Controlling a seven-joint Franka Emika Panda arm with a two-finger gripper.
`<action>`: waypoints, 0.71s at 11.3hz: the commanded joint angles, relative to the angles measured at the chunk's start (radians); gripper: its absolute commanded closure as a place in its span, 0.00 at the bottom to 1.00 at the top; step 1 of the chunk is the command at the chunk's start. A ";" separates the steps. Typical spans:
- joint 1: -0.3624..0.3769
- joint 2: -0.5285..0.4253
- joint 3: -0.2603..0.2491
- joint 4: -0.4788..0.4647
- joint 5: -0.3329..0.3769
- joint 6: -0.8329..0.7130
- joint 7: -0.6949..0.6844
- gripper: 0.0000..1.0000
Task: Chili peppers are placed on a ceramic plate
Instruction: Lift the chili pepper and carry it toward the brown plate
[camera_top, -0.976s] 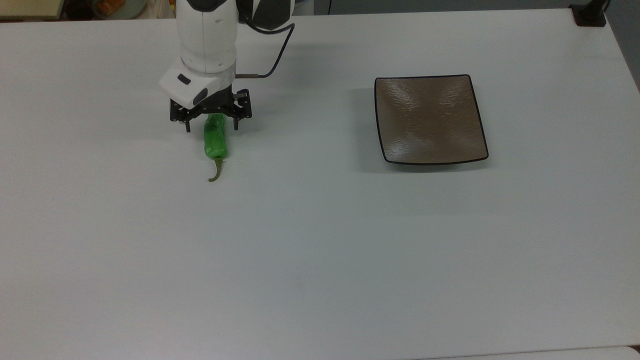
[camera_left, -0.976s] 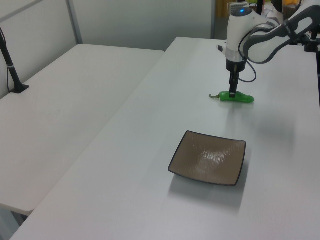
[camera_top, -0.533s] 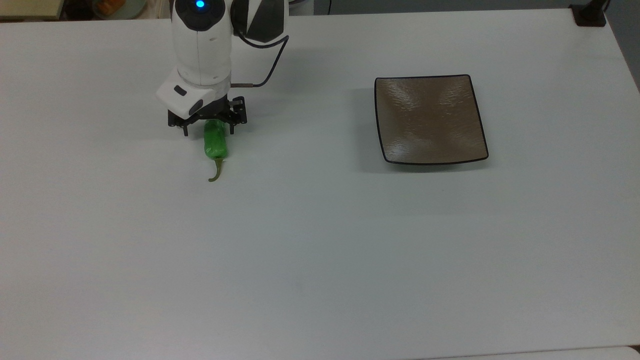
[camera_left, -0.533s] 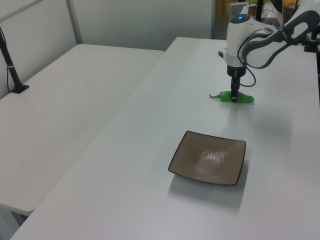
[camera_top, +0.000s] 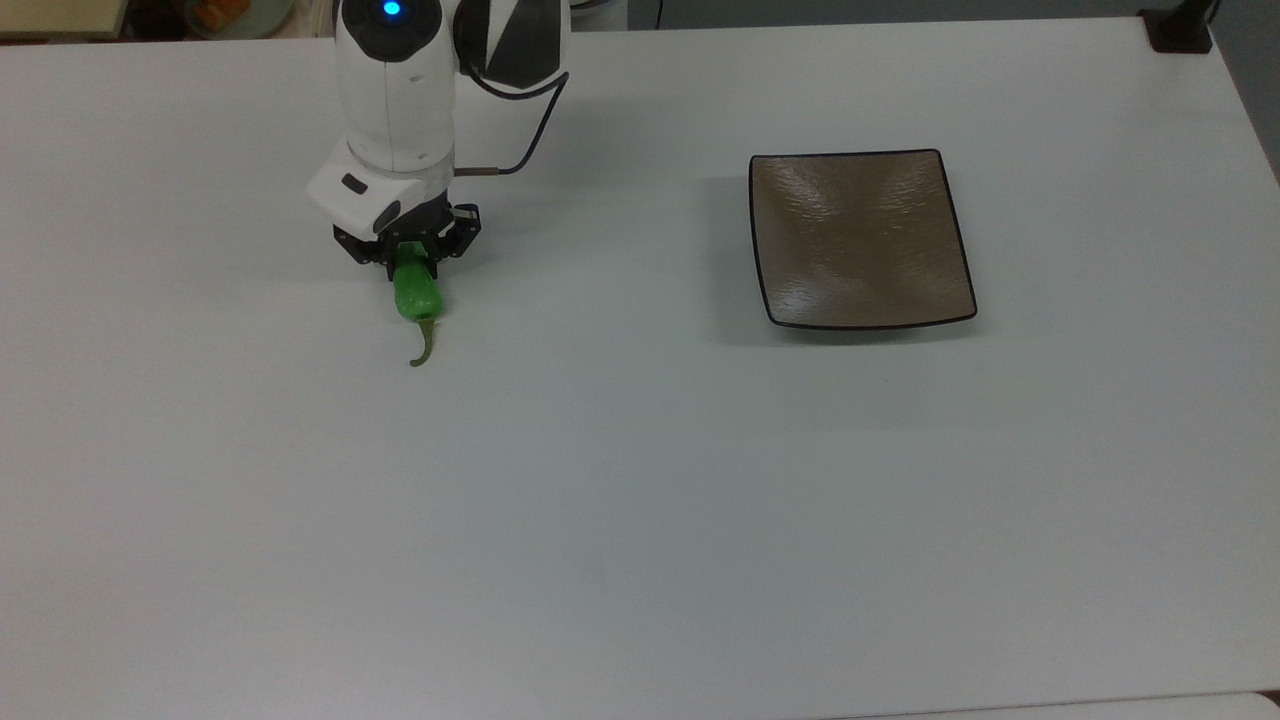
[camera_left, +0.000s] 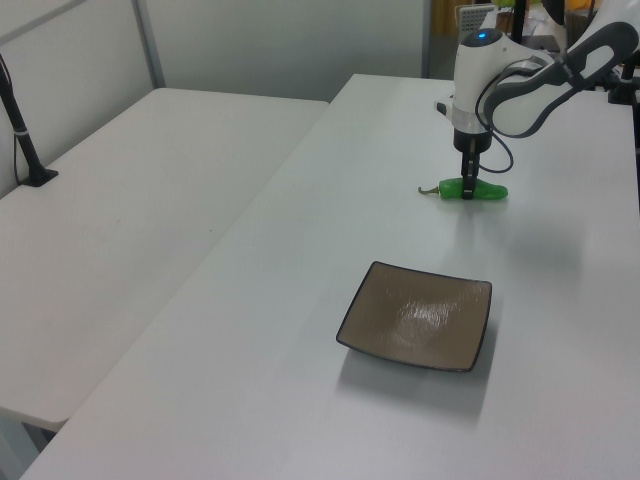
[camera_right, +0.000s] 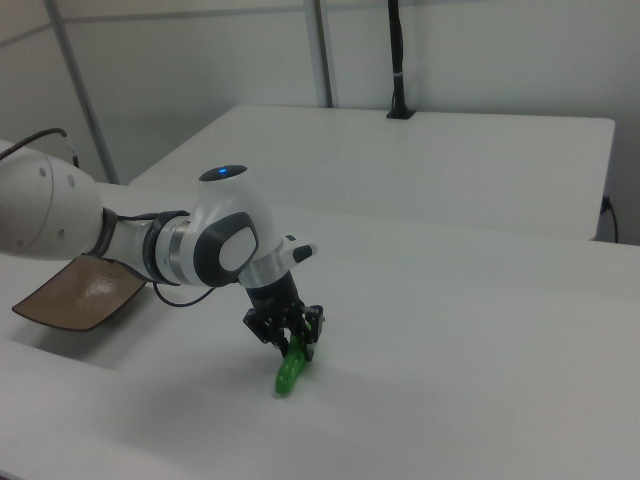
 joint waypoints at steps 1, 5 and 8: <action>0.003 -0.023 -0.007 -0.005 0.001 0.011 -0.026 0.76; 0.015 -0.087 -0.002 0.022 0.040 -0.110 -0.017 0.75; 0.038 -0.127 0.010 0.078 0.131 -0.258 -0.017 0.75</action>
